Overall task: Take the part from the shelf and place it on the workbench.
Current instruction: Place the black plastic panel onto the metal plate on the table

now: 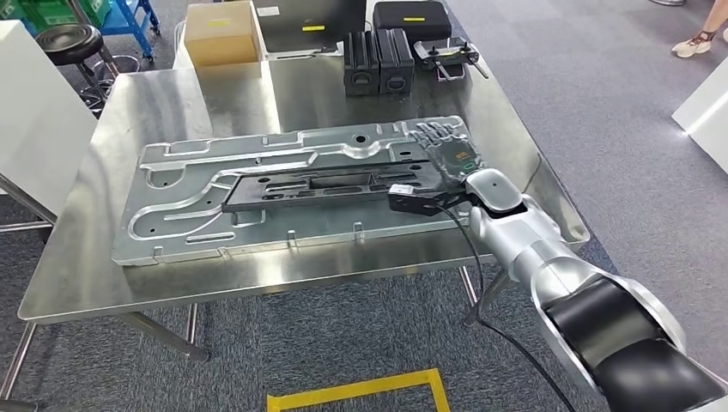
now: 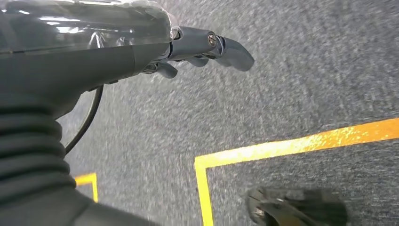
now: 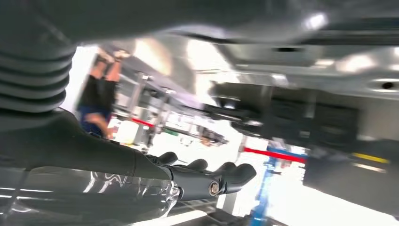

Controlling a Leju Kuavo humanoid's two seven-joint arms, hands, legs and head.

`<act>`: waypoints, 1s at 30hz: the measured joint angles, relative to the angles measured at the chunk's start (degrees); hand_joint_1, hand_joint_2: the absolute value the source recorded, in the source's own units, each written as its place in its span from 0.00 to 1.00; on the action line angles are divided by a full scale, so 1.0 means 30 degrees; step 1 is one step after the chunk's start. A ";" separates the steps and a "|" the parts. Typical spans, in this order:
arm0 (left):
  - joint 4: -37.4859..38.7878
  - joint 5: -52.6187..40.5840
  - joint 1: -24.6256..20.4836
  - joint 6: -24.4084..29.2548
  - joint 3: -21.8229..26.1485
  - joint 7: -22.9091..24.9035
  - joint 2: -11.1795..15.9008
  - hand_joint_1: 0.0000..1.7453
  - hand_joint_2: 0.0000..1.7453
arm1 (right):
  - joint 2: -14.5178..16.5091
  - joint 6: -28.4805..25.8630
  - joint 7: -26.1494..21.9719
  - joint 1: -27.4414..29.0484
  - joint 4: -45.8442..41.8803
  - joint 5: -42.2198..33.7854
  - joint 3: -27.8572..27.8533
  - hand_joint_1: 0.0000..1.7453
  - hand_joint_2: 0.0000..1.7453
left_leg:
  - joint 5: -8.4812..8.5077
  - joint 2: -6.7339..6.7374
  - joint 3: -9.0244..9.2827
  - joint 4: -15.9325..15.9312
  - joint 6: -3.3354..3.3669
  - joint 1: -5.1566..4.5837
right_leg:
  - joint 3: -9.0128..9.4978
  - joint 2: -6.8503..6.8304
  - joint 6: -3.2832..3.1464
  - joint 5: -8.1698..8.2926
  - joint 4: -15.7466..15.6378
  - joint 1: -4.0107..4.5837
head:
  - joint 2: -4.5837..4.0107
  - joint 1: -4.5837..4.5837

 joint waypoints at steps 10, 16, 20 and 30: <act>0.0004 -0.0290 0.0287 -0.0102 0.0330 0.0023 -0.0035 0.00 0.00 | -0.7244 -0.1895 -0.0973 0.4547 -0.5392 -0.2350 -0.5362 0.00 0.00 | 0.1611 -0.0210 0.2390 -0.3628 0.0427 0.0205 | -0.0369 -0.0307 0.1062 0.0274 0.0322 -0.0093 | 0.0000 0.0009; 0.0000 -0.0275 0.0220 0.0046 0.0339 -0.1022 -0.0033 0.00 0.00 | -0.8508 -0.2913 -0.1835 1.4118 -1.3980 -0.3523 -1.2498 0.00 0.00 | 0.2385 -0.0420 0.1682 -0.3843 0.1152 0.0116 | -0.1742 0.0259 0.1458 -0.3428 0.4918 -0.0223 | 0.0000 0.0013; 0.0000 -0.0248 0.0152 0.0197 0.0359 -0.1483 -0.0044 0.00 0.00 | -0.6554 -0.3983 -0.3686 1.8179 -1.7237 -0.4390 -1.6169 0.00 0.00 | 0.2910 -0.0341 0.0947 -0.3820 0.1068 -0.0152 | 0.0128 0.0249 0.1212 -0.2507 0.3353 -0.0237 | 0.0000 0.0015; 0.0000 -0.0845 -0.0192 0.0244 0.0326 -0.0774 -0.0098 0.00 0.00 | 0.0802 0.3087 -0.9676 1.9628 -1.1785 -1.5968 -2.1456 0.00 0.00 | 0.0407 -0.0046 -0.0020 -0.1221 0.0050 -0.0024 | 0.1158 0.0279 -0.0097 -0.0661 -0.0403 0.0058 | 0.0000 0.0013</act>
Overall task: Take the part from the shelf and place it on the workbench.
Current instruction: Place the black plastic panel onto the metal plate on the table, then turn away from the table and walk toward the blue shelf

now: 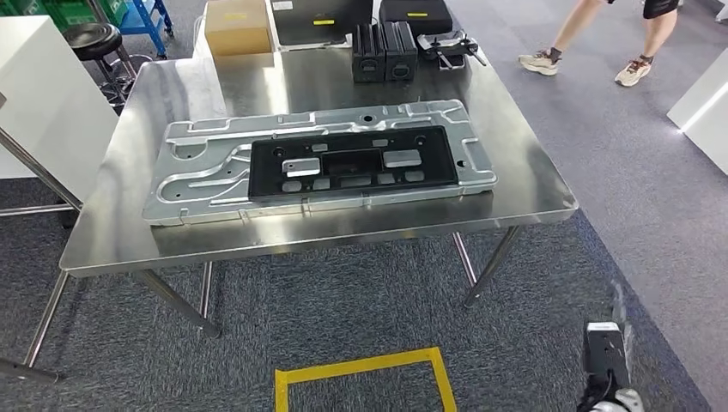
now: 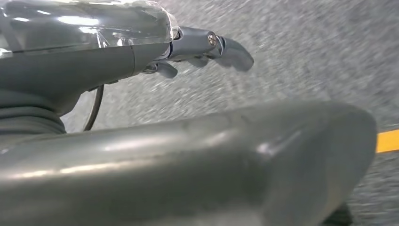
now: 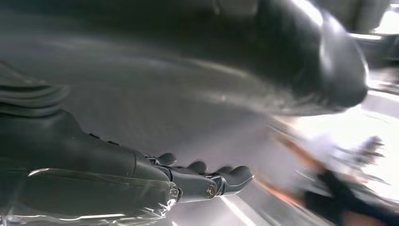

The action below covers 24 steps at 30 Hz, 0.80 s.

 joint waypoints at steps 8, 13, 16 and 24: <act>0.0000 -0.0387 -0.0097 -0.0108 -0.0058 0.0880 0.0015 0.00 0.00 | 0.3075 -0.0078 0.2538 -0.1404 0.9626 0.0618 -0.1404 0.00 0.00 | -0.0010 -0.0007 0.4621 -0.2571 0.0035 -0.0080 | -0.2494 -0.0001 0.0319 0.1849 0.0468 0.0008 | 0.0000 -0.0004; 0.0000 -0.0829 -0.0123 -0.0128 -0.0286 0.0820 0.0003 0.00 0.00 | 0.3955 -0.0560 0.6234 -0.1686 1.2701 0.2472 -0.1273 0.00 0.00 | 0.0283 0.0127 0.4683 -0.3740 0.0752 -0.0136 | -0.2739 0.0090 0.0856 0.2019 0.0609 -0.0051 | 0.0000 0.0002; 0.0000 -0.1071 -0.0111 -0.0151 -0.0508 0.0690 0.0002 0.00 0.00 | 0.4322 -0.1010 0.8023 -0.1643 1.3761 0.3722 -0.0776 0.00 0.00 | 0.1127 0.0265 0.3725 -0.3770 0.0928 -0.0102 | -0.3513 0.0095 0.1111 -0.1157 0.3625 -0.0114 | 0.0000 0.0016; 0.0000 -0.1415 -0.0102 -0.0224 -0.0942 0.0655 0.0007 0.00 0.00 | 0.4828 -0.0560 1.2726 -0.1525 1.5105 0.6382 0.1339 0.00 0.75 | 0.2689 0.0454 0.1610 -0.3269 0.0556 -0.0244 | 0.1695 0.0070 0.0658 -0.1493 0.0741 0.0020 | 0.0000 0.0011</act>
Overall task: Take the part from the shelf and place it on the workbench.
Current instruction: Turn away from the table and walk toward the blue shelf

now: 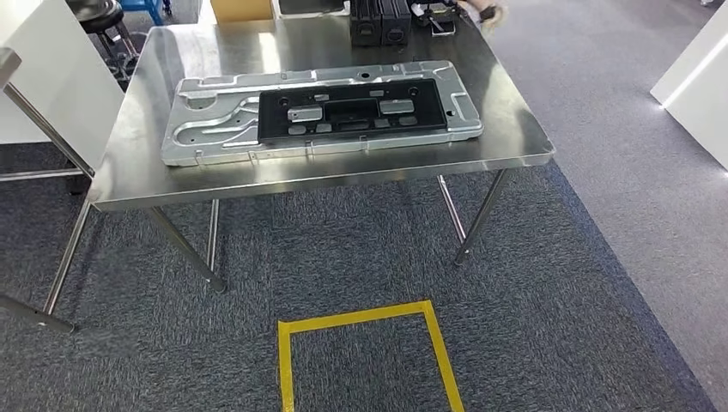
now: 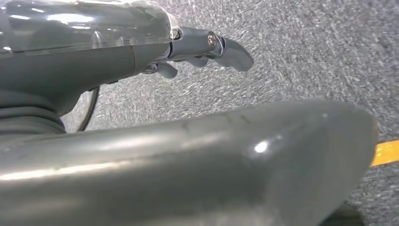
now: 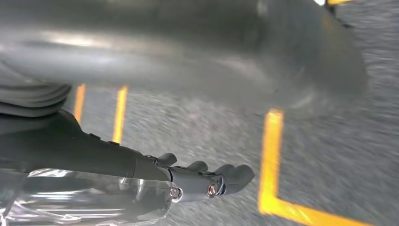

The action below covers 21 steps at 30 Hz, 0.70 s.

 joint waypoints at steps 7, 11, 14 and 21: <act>0.0000 -0.0080 0.0144 -0.0026 -0.0117 0.0137 0.0035 0.00 0.00 | 0.0118 0.0480 0.2841 0.0293 0.0501 -0.0168 0.0339 0.00 1.00 | -0.2587 -0.0149 -0.1389 0.3186 -0.0623 0.0164 | -0.0624 -0.0180 -0.0713 0.0682 -0.1123 0.0037 | 0.0000 0.0000; 0.0000 -0.0328 0.0164 -0.0113 -0.0209 0.0273 0.0047 0.00 0.00 | 0.0118 -0.0523 0.3530 0.0375 0.0521 0.0557 0.0447 0.00 0.00 | -0.2839 -0.0153 -0.0971 0.5497 -0.0710 0.0215 | -0.2002 -0.0190 -0.0682 0.1398 -0.0673 0.0112 | 0.0000 -0.0002; -0.0004 -0.0503 0.0077 -0.0182 -0.0362 0.0406 0.0065 0.00 0.00 | 0.0118 -0.1235 0.3938 0.0386 0.0541 0.1337 0.0868 0.00 0.00 | -0.2180 -0.0180 0.1935 0.1736 -0.0504 0.0155 | -0.2808 -0.0167 -0.0505 0.1825 -0.0288 0.0139 | 0.0000 -0.0002; -0.0005 -0.0474 -0.0102 -0.0251 -0.0510 0.0408 0.0049 0.00 0.00 | 0.0027 -0.0977 0.3716 0.0390 0.0570 0.2608 0.1896 0.00 1.00 | -0.1827 0.0015 0.2482 -0.0644 0.0253 0.0171 | -0.3638 -0.0065 0.0222 0.0670 0.1261 0.0017 | 0.0000 0.0000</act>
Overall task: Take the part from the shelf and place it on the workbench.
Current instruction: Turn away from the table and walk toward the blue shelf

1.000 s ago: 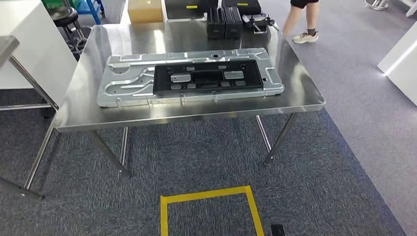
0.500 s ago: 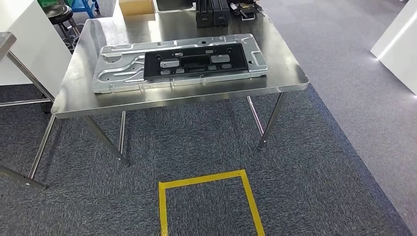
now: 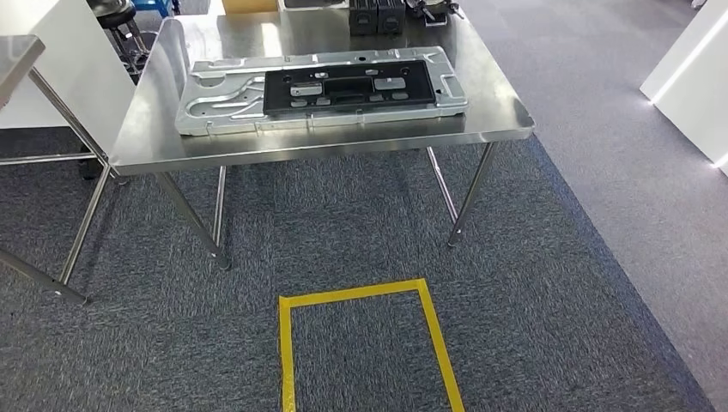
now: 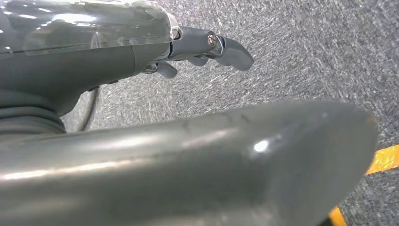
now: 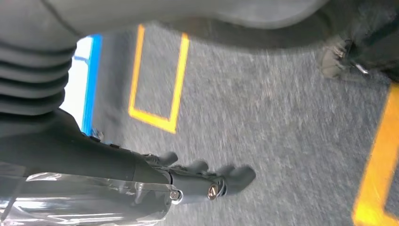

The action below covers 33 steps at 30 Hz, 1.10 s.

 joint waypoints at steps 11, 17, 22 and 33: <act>-0.0002 0.0197 0.0047 0.0067 -0.0002 -0.0076 -0.0020 0.00 0.00 | -0.0209 -0.0013 -0.0636 -0.0158 0.0000 0.0352 0.0844 0.00 1.00 | 0.1565 0.0062 -0.2510 0.1011 -0.0693 0.0055 | 0.3467 0.0088 0.0070 -0.0906 -0.1864 -0.0203 | 0.0000 -0.0004; 0.0005 0.0322 0.0151 0.0074 0.0007 -0.0087 -0.0020 0.00 0.00 | -0.0178 -0.0011 -0.1061 -0.0238 0.0011 0.0323 0.0949 0.00 0.00 | -0.1873 -0.0113 -0.3668 0.4673 -0.1087 0.0214 | 0.2208 -0.0126 -0.0819 0.0273 -0.1965 -0.0115 | 0.0000 -0.0005; 0.0004 0.0251 0.0179 -0.0234 0.0013 0.0130 -0.0020 0.00 0.00 | -0.0171 0.0073 -0.2153 -0.0182 0.0016 -0.0514 0.0857 0.00 0.00 | -0.0569 -0.0126 -0.1795 0.5015 -0.0788 0.0141 | 0.0652 -0.0138 -0.0796 0.1249 -0.1736 0.0105 | 0.0000 -0.0002; 0.0005 0.0215 0.0225 -0.0370 0.0020 0.0215 -0.0128 0.00 0.50 | -0.0055 0.0073 -0.3623 -0.0211 0.0016 -0.1772 -0.0231 0.00 0.00 | -0.0554 -0.0007 0.0574 -0.0201 0.0187 0.0002 | -0.1600 -0.0035 0.0287 -0.1113 0.3303 -0.0107 | 0.0000 -0.0002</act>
